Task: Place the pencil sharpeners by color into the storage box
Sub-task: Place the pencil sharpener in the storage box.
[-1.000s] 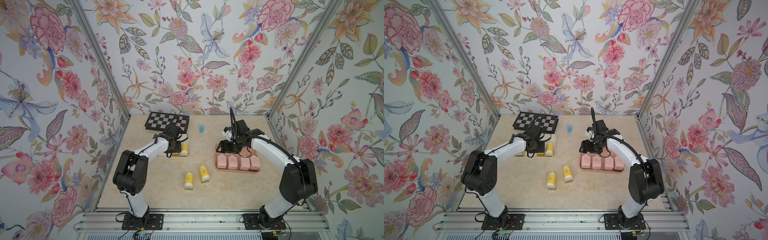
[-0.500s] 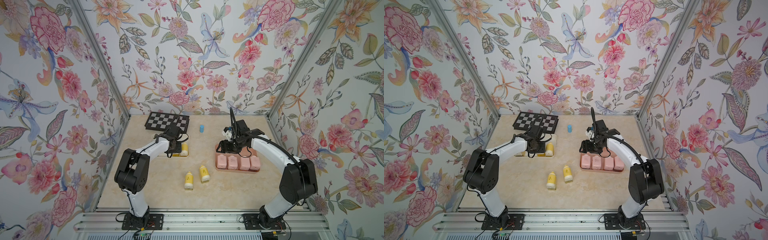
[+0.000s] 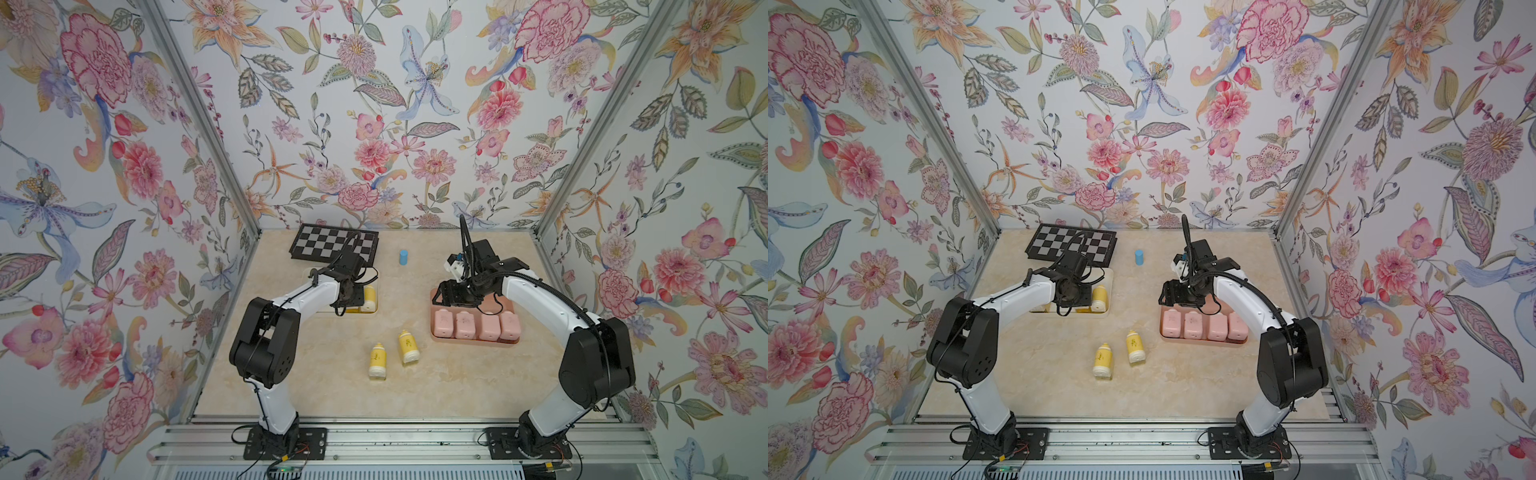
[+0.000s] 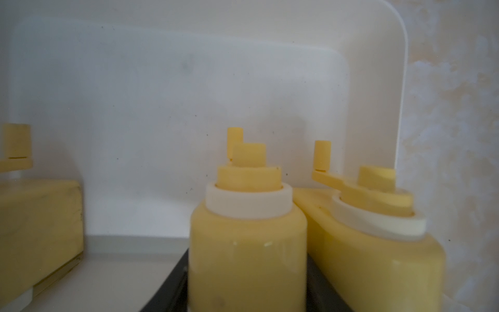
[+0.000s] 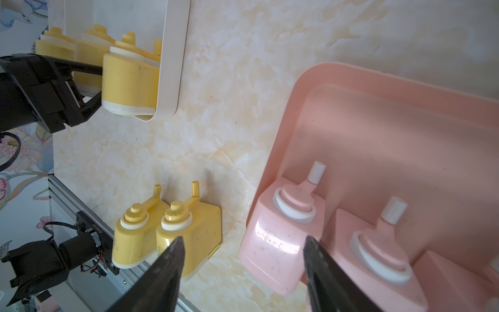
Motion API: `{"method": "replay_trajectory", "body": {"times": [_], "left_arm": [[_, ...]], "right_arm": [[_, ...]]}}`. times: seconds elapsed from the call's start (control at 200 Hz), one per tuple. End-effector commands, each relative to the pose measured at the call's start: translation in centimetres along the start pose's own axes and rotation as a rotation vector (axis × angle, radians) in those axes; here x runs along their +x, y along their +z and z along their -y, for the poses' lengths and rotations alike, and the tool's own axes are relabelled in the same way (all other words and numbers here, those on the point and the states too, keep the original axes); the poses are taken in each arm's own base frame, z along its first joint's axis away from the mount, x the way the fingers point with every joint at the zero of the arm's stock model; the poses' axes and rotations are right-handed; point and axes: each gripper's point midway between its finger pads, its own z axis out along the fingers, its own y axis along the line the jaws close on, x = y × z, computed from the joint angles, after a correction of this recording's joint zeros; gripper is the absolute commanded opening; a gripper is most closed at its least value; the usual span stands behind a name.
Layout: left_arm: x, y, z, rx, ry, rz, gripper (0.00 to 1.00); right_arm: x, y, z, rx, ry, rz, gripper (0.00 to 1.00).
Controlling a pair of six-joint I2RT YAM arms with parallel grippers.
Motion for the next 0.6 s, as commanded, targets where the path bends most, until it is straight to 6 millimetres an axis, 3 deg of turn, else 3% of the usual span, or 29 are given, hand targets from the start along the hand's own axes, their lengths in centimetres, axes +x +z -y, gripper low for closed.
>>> {"method": "replay_trajectory", "body": {"times": [0.0, 0.205, 0.595], "left_arm": [[0.26, 0.06, 0.54, 0.009, -0.010, 0.006, 0.38], [0.68, 0.27, 0.42, 0.003, -0.012, 0.002, 0.39], [0.55, -0.03, 0.23, -0.006, -0.013, 0.007, 0.52]], "right_arm": [[0.09, -0.48, -0.24, -0.009, -0.020, -0.002, 0.71], [0.15, -0.44, -0.21, -0.009, -0.019, -0.003, 0.71], [0.06, -0.64, -0.34, -0.011, -0.020, 0.002, 0.71]]}}
